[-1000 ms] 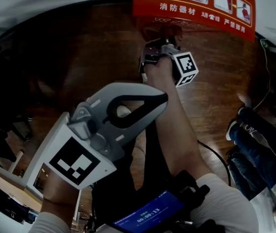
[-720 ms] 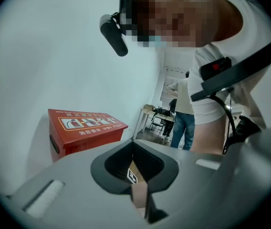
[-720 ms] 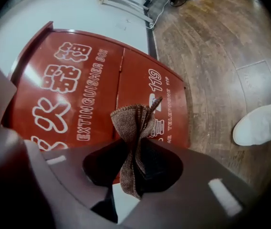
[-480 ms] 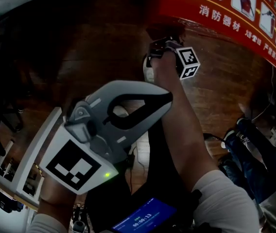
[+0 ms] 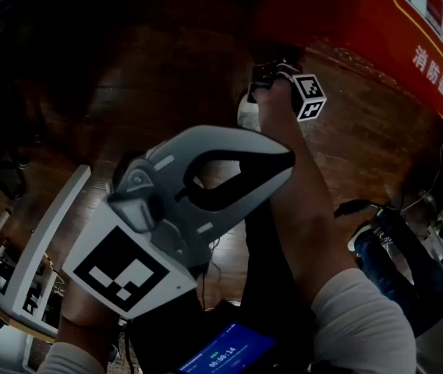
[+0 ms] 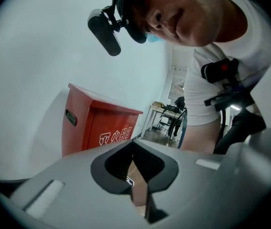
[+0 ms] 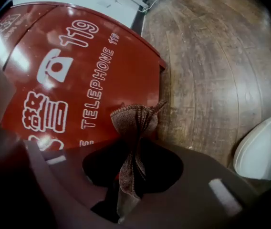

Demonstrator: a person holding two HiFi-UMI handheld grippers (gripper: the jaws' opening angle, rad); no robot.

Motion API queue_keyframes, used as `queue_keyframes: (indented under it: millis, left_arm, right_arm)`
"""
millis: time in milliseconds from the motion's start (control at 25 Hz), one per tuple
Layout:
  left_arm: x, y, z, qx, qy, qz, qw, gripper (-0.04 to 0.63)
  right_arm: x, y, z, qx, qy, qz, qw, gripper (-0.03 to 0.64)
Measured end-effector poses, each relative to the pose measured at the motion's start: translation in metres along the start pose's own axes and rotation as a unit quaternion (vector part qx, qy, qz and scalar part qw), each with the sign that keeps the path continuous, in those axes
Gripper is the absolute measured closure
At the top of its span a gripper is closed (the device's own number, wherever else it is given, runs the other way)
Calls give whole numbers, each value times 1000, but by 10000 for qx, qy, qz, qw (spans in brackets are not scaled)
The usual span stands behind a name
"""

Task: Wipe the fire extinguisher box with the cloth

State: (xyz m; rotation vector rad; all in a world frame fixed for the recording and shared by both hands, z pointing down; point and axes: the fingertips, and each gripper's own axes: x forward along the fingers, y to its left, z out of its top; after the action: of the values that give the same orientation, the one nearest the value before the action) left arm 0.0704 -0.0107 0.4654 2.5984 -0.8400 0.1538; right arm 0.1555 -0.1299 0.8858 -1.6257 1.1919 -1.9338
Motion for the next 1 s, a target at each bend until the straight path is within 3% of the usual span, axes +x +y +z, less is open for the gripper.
queue_keyframes:
  millis: [200, 400, 520, 600, 720, 800, 920, 1000]
  left_arm:
    - [-5, 2, -7, -17, -17, 99, 9999, 595]
    - [-19, -12, 21, -13, -92, 320, 9994, 595]
    - [-39, -23, 53, 5, -94, 536, 9985, 595]
    - [-55, -32, 82, 57, -175, 678, 9975, 595]
    - [-82, -49, 120, 137, -259, 839, 9960, 595]
    - [-101, -58, 143, 229, -341, 958, 9946, 595]
    - [-129, -68, 170, 303, -520, 1201, 9909, 595]
    - [-145, -71, 188, 380, -752, 1329, 9875, 595]
  right_arm:
    - [3, 5, 1, -283, 325, -26, 9991, 523]
    - [-60, 43, -16, -1041, 833, -25, 9911, 523]
    - [-122, 88, -25, -1641, 1133, 137, 9798, 523]
    - [-169, 128, -30, -2240, 1383, 334, 9641, 523]
    - [-241, 192, -38, -3217, 1752, 681, 9280, 523]
    - [-282, 238, -42, -3967, 1865, 989, 8933, 522]
    - [-329, 321, -47, -4973, 1947, 1621, 8297, 522]
    - [-352, 382, -55, -5618, 1970, 2061, 7766, 522]
